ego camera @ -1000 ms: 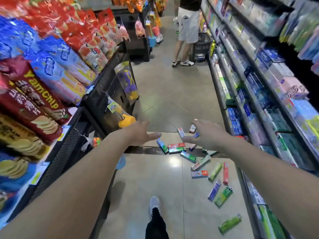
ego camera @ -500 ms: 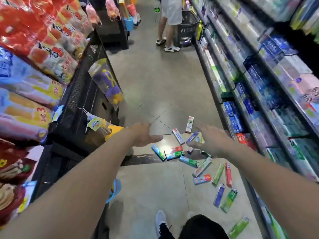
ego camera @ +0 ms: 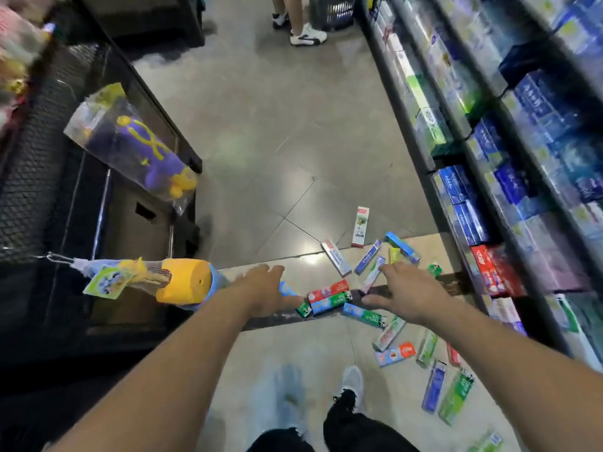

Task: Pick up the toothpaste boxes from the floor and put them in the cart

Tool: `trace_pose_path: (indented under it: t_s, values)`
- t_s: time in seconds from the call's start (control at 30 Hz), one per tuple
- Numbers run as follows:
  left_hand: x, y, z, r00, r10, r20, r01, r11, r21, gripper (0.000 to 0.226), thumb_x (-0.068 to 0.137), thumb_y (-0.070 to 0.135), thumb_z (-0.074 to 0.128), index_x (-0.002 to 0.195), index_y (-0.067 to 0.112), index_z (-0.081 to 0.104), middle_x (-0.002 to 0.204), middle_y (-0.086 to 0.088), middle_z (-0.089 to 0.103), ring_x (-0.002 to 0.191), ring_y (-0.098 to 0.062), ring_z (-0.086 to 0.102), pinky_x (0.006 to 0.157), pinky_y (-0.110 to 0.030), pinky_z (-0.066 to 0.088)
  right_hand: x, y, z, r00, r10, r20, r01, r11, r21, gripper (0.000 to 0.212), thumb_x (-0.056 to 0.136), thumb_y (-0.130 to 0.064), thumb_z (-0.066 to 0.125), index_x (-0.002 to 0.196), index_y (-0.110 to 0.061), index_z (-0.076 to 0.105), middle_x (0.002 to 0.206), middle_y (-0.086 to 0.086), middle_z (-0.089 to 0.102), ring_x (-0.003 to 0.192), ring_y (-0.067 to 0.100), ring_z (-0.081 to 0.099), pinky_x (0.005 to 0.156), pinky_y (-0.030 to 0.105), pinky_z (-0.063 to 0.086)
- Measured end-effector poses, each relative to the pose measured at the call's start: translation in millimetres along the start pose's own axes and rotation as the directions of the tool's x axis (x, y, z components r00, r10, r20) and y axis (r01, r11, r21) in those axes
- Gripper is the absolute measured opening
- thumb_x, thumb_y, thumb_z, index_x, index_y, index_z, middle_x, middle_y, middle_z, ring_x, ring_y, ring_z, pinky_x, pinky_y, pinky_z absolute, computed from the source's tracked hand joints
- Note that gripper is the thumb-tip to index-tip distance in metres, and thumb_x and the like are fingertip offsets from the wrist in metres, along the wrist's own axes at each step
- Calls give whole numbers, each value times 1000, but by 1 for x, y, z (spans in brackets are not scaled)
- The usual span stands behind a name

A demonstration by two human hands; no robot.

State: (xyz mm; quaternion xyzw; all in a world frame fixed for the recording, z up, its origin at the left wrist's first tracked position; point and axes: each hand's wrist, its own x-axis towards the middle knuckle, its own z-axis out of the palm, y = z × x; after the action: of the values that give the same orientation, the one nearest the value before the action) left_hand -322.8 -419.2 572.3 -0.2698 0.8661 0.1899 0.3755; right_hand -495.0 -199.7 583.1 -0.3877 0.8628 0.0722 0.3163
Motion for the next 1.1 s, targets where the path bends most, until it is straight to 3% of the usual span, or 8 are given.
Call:
trace_pose_path:
  t_s: [0.23,0.57,0.7,0.77,0.83,0.93,1.0,1.1]
  values:
    - [198,-28,84,993,104,48,-109,989,105,105,74,75,61,154,21,21,156,-9,27,144,-29,27,115,-49,27,155,33,134,993,88,76,-91,995,37,69,74,-74,59,112,-17,53,111,6,58,103,26,56,83,37,46]
    - [458,-81,289,963,247,102,-268,881,390,104,70,62,73,153,28,20,159,-7,20,147,-29,18,116,-53,24,337,71,409,969,197,149,-195,980,-28,76,70,-63,73,123,-16,48,122,8,53,114,28,52,91,38,43]
    - [515,-95,341,947,284,151,-321,805,499,93,65,56,77,144,32,34,147,-2,35,138,-25,30,108,-47,30,381,86,482,966,211,149,-190,971,-143,77,68,-58,76,124,-16,45,123,6,51,116,26,51,91,37,43]
    - [532,-95,359,937,317,147,-343,756,557,76,70,49,74,137,33,41,136,-1,42,129,-24,39,103,-44,34,394,89,509,962,217,164,-188,966,-175,70,73,-51,75,125,-17,45,123,5,51,116,25,51,90,37,42]
    - [543,-91,370,937,338,91,-316,708,632,56,85,36,64,136,28,44,133,-3,44,125,-26,42,97,-42,39,402,89,527,967,216,136,-185,960,-208,48,83,-32,66,124,-16,46,123,6,51,114,26,52,88,38,43]
    - [548,-82,371,939,331,92,-307,689,657,48,90,25,60,135,29,46,131,-3,47,123,-27,44,91,-40,40,405,88,532,978,197,63,-180,961,-210,32,89,-13,52,120,-14,46,121,7,51,112,27,53,83,38,45]
    - [539,-82,361,950,297,100,-292,726,623,48,87,22,63,131,27,47,127,-3,48,120,-26,49,87,-39,42,398,87,523,980,191,56,-180,971,-156,31,90,-11,52,120,-12,45,120,8,50,112,28,53,81,38,46]
    - [506,-84,327,969,248,11,-222,842,491,44,79,24,71,118,21,51,114,-3,52,106,-25,55,70,-36,41,374,82,487,983,180,17,-180,984,-4,32,90,-16,57,119,-11,45,117,10,49,107,28,52,75,40,47]
